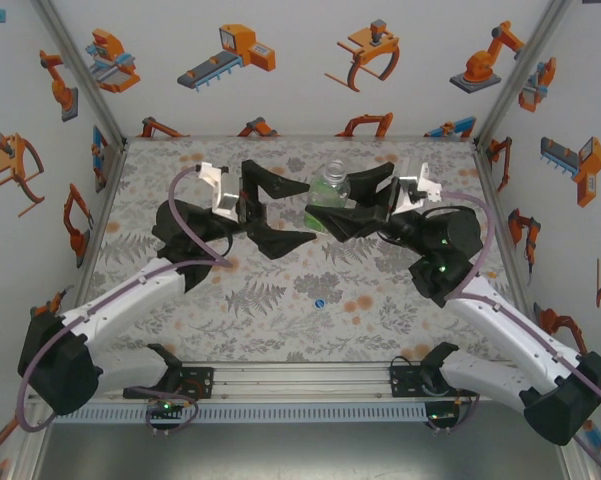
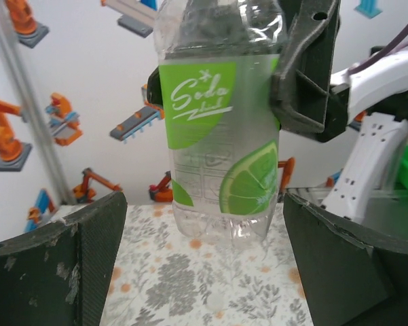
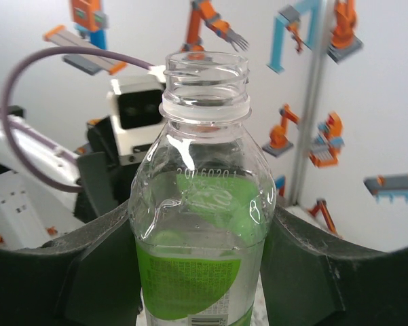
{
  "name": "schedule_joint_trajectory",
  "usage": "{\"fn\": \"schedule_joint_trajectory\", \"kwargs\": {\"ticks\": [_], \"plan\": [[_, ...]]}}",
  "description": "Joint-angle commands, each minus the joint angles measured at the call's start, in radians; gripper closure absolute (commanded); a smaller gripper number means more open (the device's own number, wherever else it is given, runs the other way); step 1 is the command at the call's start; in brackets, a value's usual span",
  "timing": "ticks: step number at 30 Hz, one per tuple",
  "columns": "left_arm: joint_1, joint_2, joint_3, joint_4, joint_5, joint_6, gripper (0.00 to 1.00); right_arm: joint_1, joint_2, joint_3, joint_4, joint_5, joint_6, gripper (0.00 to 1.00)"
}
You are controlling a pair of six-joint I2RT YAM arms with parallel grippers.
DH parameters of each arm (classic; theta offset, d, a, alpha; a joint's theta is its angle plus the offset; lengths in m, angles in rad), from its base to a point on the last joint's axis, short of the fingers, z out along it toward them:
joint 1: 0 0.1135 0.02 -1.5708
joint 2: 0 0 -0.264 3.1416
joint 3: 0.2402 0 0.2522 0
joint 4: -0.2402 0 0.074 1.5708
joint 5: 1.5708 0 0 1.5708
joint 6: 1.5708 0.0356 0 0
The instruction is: Screw on the bottle caps
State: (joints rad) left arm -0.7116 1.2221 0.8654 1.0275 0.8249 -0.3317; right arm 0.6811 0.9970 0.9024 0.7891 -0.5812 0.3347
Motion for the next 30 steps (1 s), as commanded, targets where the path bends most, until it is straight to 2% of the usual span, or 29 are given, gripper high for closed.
{"fn": "schedule_joint_trajectory", "kwargs": {"ticks": [1, 6, 16, 25, 30], "plan": [[-0.022, 0.029, 0.075, 0.105, 0.093, -0.109, 0.11, -0.002, 0.025, 0.020, 0.174, -0.124, 0.053, 0.80], [-0.053, 0.080, 0.150, 0.128, 0.151, -0.173, 0.11, -0.002, 0.051, 0.029, 0.226, -0.173, 0.077, 0.80], [-0.078, 0.140, 0.204, 0.079, 0.174, -0.164, 0.16, -0.002, 0.054, 0.015, 0.274, -0.149, 0.072, 0.82], [-0.090, 0.180, 0.239, 0.067, 0.181, -0.159, 0.27, -0.003, 0.058, 0.005, 0.277, -0.140, 0.069, 0.83], [-0.092, 0.171, 0.244, -0.013, 0.181, -0.091, 0.35, -0.002, 0.060, -0.009, 0.269, -0.123, 0.052, 0.84]]}}
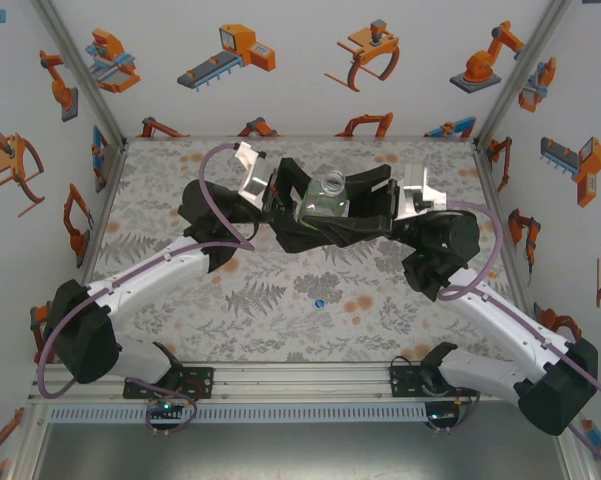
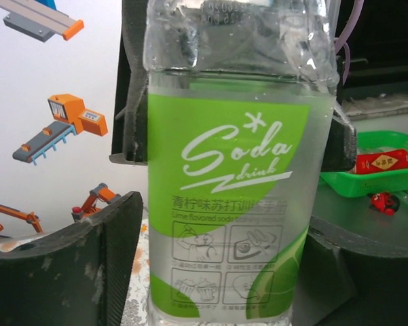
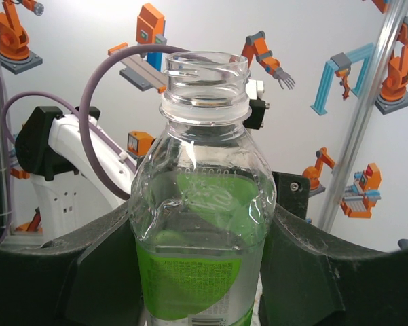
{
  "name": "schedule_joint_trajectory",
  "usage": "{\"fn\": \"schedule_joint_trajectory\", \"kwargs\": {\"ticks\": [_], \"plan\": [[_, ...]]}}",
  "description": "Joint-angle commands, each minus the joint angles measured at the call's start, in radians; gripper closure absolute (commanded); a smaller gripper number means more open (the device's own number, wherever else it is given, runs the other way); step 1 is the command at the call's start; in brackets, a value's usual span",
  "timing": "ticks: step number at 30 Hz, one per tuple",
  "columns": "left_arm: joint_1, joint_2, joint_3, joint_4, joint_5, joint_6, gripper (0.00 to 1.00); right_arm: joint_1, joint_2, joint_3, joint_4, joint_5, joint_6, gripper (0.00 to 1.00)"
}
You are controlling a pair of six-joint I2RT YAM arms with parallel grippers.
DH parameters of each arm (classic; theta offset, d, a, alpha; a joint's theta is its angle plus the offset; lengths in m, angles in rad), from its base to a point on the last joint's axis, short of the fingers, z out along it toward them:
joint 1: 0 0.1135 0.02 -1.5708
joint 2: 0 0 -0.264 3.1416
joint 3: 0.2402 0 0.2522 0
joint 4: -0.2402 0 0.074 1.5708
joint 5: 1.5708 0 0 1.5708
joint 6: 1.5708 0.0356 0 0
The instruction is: Screw on the bottle caps
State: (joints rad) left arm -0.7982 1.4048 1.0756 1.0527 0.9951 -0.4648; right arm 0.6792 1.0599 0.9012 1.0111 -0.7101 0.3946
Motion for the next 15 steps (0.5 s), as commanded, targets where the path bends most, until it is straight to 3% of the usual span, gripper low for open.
{"fn": "schedule_joint_trajectory", "kwargs": {"ticks": [1, 6, 12, 15], "plan": [[-0.007, -0.013, 0.035, -0.046, 0.011, 0.048, 0.36, 0.000, -0.003, -0.007, 0.042, 0.009, -0.011, 0.84], [-0.009, -0.019, 0.036, -0.069, 0.011, 0.070, 0.40, 0.000, -0.006, -0.009, 0.026, 0.011, -0.022, 0.84], [-0.010, -0.026, 0.032, -0.081, 0.011, 0.083, 0.51, 0.000, -0.011, -0.014, 0.015, 0.017, -0.033, 0.84], [-0.010, -0.034, 0.028, -0.097, 0.010, 0.099, 0.55, 0.000, -0.015, -0.016, 0.006, 0.021, -0.038, 0.79]]}}
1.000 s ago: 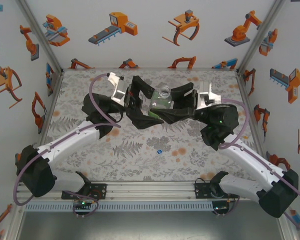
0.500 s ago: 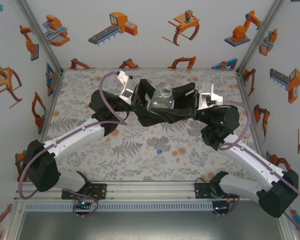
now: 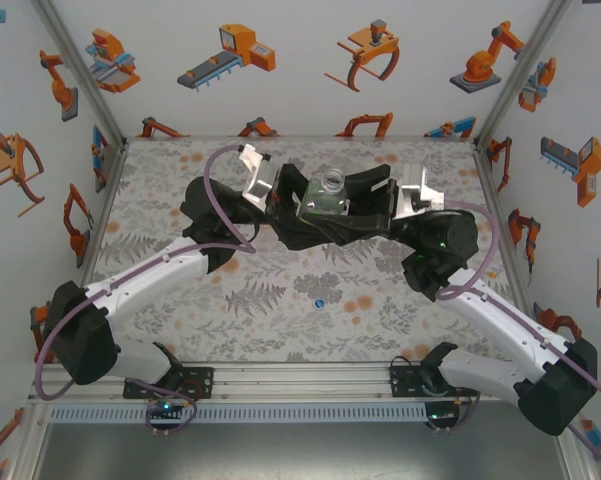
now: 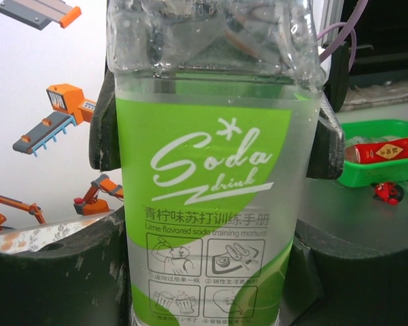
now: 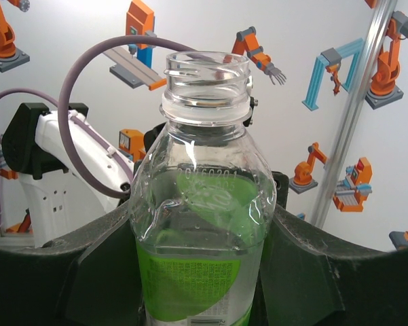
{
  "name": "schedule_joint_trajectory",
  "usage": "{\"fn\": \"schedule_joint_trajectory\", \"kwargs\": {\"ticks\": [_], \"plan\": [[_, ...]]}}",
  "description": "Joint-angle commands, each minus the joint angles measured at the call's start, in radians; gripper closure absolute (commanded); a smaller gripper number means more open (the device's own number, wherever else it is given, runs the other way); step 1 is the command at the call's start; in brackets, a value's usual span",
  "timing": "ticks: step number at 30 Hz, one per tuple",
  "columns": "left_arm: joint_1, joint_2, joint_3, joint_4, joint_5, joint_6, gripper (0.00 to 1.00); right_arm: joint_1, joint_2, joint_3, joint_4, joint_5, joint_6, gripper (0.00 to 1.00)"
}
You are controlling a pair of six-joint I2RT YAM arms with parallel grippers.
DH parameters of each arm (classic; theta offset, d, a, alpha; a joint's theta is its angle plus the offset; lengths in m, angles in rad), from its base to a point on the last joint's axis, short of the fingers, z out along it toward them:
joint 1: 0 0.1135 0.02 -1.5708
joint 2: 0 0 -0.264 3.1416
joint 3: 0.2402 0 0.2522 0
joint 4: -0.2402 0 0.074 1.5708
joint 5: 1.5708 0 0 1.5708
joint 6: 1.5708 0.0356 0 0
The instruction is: Screw on the bottle caps
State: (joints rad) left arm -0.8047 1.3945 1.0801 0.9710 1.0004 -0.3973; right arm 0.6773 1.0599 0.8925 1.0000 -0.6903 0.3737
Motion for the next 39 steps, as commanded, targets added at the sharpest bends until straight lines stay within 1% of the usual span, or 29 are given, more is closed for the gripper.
{"fn": "schedule_joint_trajectory", "kwargs": {"ticks": [1, 2, 5, 6, 9, 12, 18, 20, 25, 29, 35, 39], "plan": [[-0.004, -0.028, 0.022, -0.028, 0.005, 0.042, 0.55, 0.002, -0.018, -0.011, 0.013, 0.006, -0.020, 0.75], [-0.004, -0.032, 0.021, -0.053, 0.002, 0.061, 0.56, 0.002, -0.023, -0.015, 0.008, 0.012, -0.024, 0.70], [-0.004, -0.058, 0.018, -0.145, -0.038, 0.136, 0.61, 0.002, -0.038, -0.027, -0.017, 0.037, -0.038, 0.47], [-0.004, -0.069, 0.016, -0.179, -0.051, 0.165, 0.64, 0.002, -0.045, -0.033, -0.028, 0.045, -0.044, 0.41], [-0.002, -0.105, 0.015, -0.272, -0.091, 0.240, 0.68, 0.002, -0.072, -0.049, -0.050, 0.077, -0.060, 0.30], [0.003, -0.142, 0.015, -0.368, -0.127, 0.314, 0.75, 0.002, -0.104, -0.067, -0.097, 0.112, -0.087, 0.24], [0.036, -0.221, 0.010, -0.572, -0.183, 0.428, 0.85, 0.002, -0.163, -0.096, -0.229, 0.195, -0.127, 0.23], [0.057, -0.246, 0.011, -0.647, -0.199, 0.471, 0.88, 0.002, -0.175, -0.088, -0.307, 0.224, -0.134, 0.24], [0.144, -0.296, 0.004, -0.744, -0.209, 0.492, 0.93, 0.004, -0.177, -0.059, -0.528, 0.314, -0.127, 0.27], [0.222, -0.326, 0.003, -0.809, -0.207, 0.510, 1.00, 0.005, -0.170, -0.049, -0.665, 0.390, -0.100, 0.30], [0.334, -0.359, -0.045, -0.817, -0.181, 0.519, 1.00, 0.030, -0.108, 0.009, -0.957, 0.534, -0.039, 0.37], [0.368, -0.366, -0.079, -0.841, -0.138, 0.579, 1.00, 0.075, -0.036, 0.042, -1.128, 0.626, -0.002, 0.41]]}}
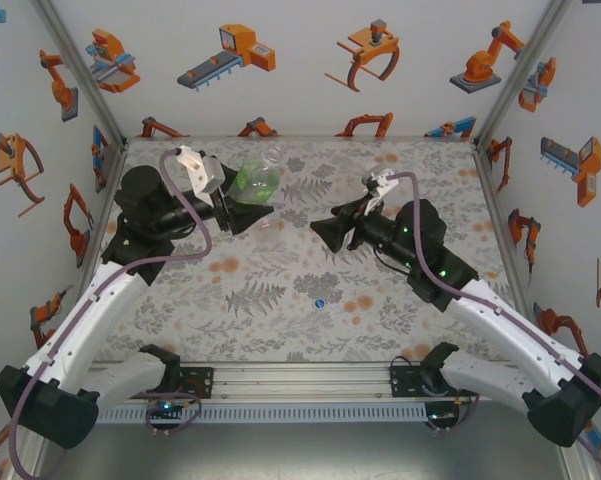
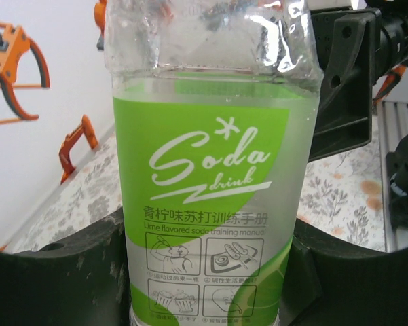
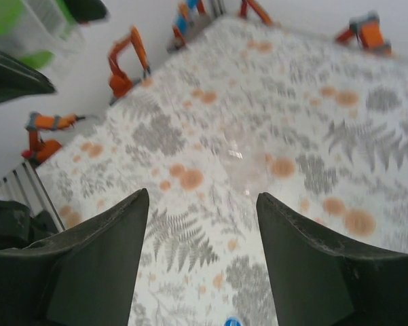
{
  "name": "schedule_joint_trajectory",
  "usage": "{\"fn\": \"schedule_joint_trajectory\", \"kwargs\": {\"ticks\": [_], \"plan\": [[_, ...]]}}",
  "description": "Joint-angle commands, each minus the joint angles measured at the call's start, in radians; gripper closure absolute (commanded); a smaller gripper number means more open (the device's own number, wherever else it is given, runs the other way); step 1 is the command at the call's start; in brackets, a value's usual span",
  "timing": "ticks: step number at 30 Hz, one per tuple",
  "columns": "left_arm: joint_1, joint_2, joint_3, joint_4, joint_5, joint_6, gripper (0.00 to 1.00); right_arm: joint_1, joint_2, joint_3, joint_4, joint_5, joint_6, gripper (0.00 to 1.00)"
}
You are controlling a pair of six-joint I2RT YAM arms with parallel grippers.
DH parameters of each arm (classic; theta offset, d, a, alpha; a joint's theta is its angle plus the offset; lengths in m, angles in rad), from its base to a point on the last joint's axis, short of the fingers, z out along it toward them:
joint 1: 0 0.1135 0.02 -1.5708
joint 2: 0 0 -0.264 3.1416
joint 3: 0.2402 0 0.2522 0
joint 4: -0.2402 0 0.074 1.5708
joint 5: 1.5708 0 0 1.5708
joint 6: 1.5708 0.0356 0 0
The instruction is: Screw on the bottle caps
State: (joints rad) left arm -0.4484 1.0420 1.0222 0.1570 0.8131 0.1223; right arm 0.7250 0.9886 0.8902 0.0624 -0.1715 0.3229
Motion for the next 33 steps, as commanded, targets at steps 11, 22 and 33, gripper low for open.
{"fn": "schedule_joint_trajectory", "kwargs": {"ticks": [11, 22, 33], "plan": [[0.018, -0.061, -0.147, 0.059, -0.025, 0.087, 1.00, 0.131, 0.290, 0.126, -0.496, 0.265, 0.192, 0.48], [0.019, -0.125, -0.167, -0.023, -0.178, 0.160, 1.00, 0.155, 0.445, 0.166, -0.571, 0.251, 0.309, 0.53], [0.017, -0.148, -0.183, -0.024, -0.226, 0.172, 1.00, 0.141, 0.548, 0.277, -0.707, 0.254, 0.241, 0.52]]}}
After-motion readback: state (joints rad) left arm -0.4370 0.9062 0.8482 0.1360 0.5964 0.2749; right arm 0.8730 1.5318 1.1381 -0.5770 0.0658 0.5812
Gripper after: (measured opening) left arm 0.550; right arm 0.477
